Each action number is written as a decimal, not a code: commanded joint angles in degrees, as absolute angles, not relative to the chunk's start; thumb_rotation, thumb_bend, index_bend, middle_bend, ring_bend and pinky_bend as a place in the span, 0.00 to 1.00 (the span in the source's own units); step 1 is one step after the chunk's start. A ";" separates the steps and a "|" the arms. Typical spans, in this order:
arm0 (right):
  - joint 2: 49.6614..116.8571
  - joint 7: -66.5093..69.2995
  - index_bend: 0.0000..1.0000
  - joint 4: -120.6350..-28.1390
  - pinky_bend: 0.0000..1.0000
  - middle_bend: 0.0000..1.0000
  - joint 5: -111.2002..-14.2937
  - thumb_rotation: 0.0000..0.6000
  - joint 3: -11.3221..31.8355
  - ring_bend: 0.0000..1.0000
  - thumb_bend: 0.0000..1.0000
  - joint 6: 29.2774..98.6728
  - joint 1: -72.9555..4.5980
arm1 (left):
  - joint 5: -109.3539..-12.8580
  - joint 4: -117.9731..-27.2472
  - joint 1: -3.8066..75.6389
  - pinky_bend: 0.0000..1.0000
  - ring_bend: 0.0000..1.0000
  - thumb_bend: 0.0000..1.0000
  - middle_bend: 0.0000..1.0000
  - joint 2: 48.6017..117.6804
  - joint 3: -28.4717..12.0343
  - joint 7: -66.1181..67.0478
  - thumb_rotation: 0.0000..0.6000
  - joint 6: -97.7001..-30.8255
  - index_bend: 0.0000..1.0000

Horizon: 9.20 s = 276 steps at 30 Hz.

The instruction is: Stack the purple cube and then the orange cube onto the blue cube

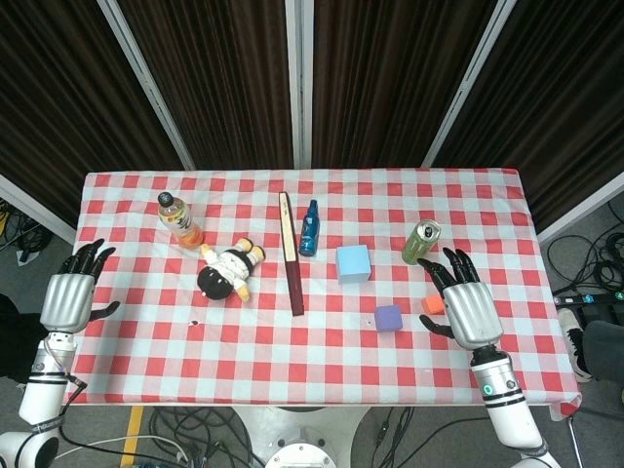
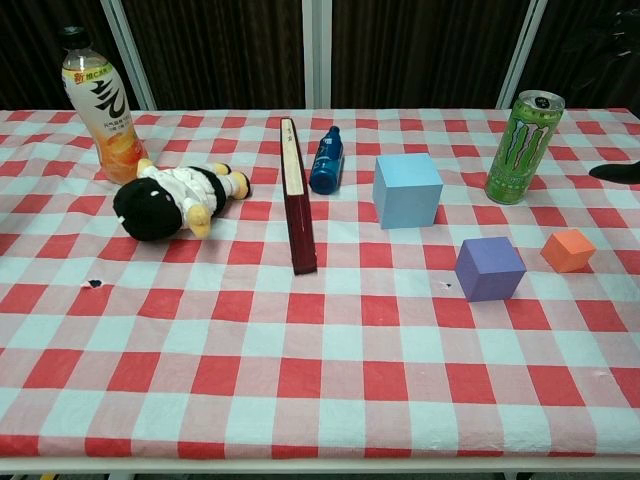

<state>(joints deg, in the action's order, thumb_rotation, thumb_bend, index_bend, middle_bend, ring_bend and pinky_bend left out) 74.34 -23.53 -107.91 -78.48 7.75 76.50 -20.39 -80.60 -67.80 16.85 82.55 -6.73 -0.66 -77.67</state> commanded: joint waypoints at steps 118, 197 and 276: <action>79.99 -18.39 0.15 -78.96 0.00 0.48 -66.71 1.00 12.27 0.17 0.14 39.60 -54.85 | -76.95 -64.45 16.31 0.23 0.13 0.09 0.18 82.19 -8.09 -7.14 1.00 -73.55 0.21; 72.45 -20.62 0.21 -85.86 0.09 0.36 -76.68 1.00 -2.82 0.13 0.05 59.00 -32.19 | -76.84 -64.45 16.38 0.23 0.13 0.09 0.18 82.55 -7.96 -7.02 1.00 -72.93 0.21; 67.61 -23.75 0.26 -97.58 0.12 0.54 -74.46 1.00 7.43 0.22 0.17 58.67 -34.34 | -77.36 -64.10 16.36 0.23 0.13 0.09 0.18 82.49 -8.16 -9.10 1.00 -73.40 0.20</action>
<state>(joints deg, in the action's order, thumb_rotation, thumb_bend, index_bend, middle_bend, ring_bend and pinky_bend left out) 69.60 -22.20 -95.24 -75.61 5.57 58.10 -33.41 -77.35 -64.07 16.36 82.52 -8.17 -9.13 -73.39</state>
